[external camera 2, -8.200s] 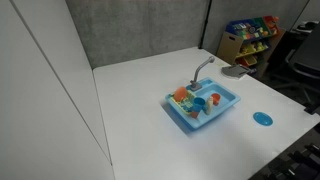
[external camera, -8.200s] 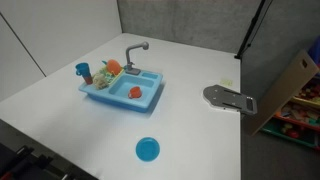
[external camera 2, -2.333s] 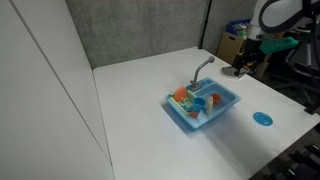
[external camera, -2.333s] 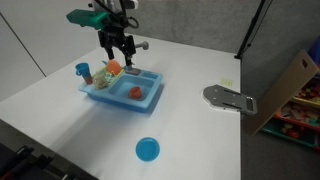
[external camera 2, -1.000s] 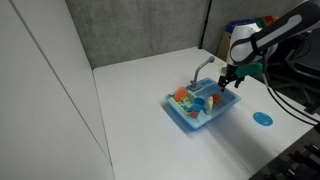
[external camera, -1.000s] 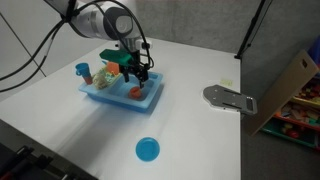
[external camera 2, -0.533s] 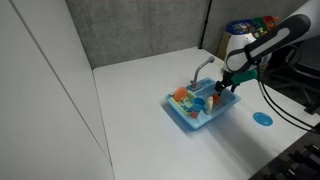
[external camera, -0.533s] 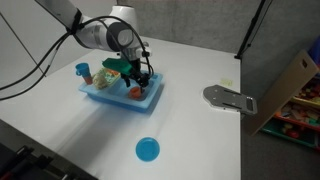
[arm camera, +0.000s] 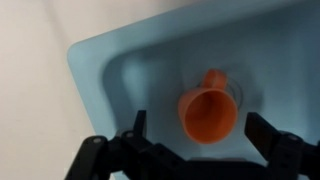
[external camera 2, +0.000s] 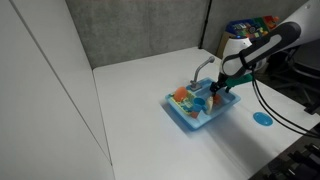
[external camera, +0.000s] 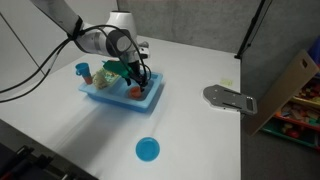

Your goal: Put the orange mug on the blue plate

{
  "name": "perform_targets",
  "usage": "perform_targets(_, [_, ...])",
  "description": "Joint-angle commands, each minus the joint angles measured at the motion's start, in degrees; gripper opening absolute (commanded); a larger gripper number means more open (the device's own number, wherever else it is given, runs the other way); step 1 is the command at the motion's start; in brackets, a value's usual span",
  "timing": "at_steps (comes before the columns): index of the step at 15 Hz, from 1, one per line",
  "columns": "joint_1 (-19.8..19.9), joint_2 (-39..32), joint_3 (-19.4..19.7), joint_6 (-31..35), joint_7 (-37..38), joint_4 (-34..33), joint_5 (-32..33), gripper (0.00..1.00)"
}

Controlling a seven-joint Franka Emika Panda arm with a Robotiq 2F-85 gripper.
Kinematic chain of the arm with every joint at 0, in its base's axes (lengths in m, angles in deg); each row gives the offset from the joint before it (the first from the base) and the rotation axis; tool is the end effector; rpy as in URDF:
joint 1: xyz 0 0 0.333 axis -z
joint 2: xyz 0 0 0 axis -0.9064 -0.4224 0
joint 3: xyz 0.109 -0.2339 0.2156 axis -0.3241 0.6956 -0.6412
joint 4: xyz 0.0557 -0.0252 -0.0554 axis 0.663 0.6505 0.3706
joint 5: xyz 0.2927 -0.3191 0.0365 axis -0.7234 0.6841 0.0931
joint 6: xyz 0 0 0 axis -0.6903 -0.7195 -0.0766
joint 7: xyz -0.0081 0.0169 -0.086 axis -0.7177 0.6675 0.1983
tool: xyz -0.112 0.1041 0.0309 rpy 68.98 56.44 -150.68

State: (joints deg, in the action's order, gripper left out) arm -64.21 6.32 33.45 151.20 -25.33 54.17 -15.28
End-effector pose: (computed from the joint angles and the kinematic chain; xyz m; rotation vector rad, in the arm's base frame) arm 0.6711 -0.0648 0.0459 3.0423 -0.3546 -0.0532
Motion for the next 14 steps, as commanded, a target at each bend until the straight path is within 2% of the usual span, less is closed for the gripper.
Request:
perform_targets(1, [-1.09,-1.14,1.55,1.43,2.07,-1.44,-0.64,1.0])
perform_targets(14, [-3.61,-1.86,4.28,2.85,5.24,-0.77,0.07,1.0])
